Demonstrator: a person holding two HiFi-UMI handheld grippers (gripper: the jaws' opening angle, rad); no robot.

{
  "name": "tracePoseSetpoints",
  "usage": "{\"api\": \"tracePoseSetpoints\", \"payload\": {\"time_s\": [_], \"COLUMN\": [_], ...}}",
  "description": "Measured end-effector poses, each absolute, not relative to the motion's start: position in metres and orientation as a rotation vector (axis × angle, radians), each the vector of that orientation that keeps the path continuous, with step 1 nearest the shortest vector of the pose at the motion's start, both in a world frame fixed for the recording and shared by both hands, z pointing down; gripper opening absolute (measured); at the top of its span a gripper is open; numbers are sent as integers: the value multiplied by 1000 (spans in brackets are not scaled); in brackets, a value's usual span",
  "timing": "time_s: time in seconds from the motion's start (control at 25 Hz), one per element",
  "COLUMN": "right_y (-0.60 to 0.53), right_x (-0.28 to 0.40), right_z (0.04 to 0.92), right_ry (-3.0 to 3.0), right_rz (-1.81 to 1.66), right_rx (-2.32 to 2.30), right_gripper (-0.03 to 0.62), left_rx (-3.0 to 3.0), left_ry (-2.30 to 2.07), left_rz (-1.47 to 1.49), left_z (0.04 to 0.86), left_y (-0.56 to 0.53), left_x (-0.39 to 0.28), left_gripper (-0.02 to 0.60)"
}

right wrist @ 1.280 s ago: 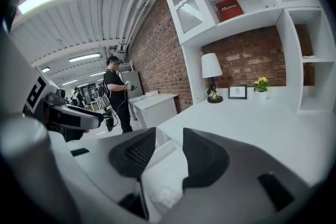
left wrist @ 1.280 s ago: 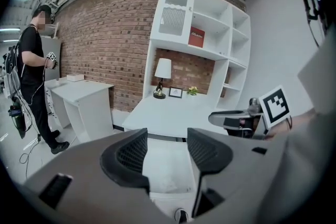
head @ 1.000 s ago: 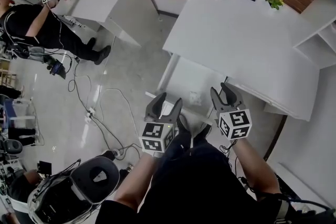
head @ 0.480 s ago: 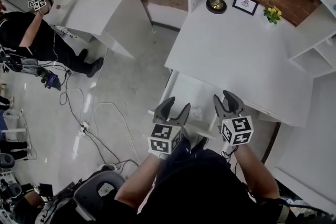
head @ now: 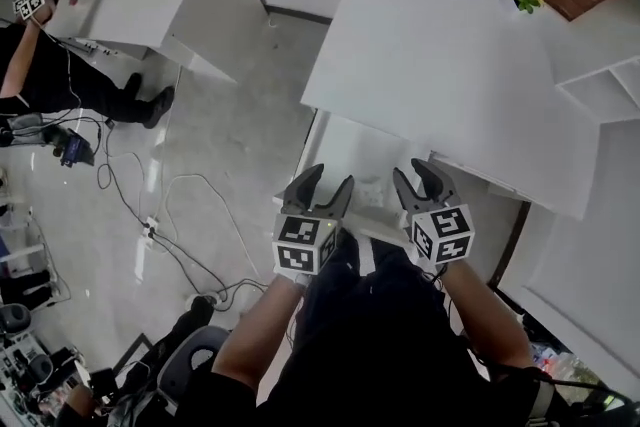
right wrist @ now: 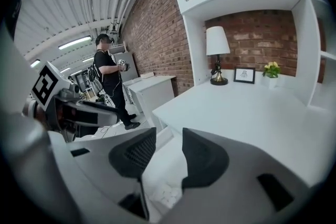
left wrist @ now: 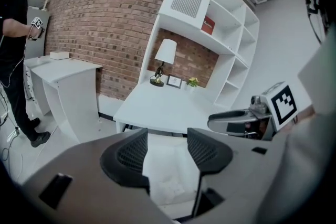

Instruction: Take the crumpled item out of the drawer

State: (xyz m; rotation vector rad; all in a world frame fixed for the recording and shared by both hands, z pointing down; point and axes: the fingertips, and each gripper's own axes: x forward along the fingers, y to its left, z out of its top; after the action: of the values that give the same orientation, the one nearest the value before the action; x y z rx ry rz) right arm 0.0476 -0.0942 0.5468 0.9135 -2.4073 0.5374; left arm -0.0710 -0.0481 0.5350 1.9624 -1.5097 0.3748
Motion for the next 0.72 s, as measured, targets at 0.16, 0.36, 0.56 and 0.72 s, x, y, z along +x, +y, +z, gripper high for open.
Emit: {"api": "tracePoseSetpoints", "payload": {"time_s": [0.16,0.36,0.56,0.72], "right_y": [-90,-72,-65,-52], "right_x": [48,46,45,46], "right_z": [594,643,680,714], "right_ry": [-2360,-2289,-2223,-2149], "right_rz": [624,685,673,628], "right_rx": [793,659,569,442], "right_gripper": [152,141,141,141], "left_rx": [1900,1808,1757,1730], "left_ry": [-1502,-1510,-1534,-1545], "left_rz": [416,462,468,450], "left_z": [568,601,613,619], "left_y": [-44,-26,-25,-26], "left_x": [-66,-62,-65,-62], "left_gripper": [232,231,227,225]}}
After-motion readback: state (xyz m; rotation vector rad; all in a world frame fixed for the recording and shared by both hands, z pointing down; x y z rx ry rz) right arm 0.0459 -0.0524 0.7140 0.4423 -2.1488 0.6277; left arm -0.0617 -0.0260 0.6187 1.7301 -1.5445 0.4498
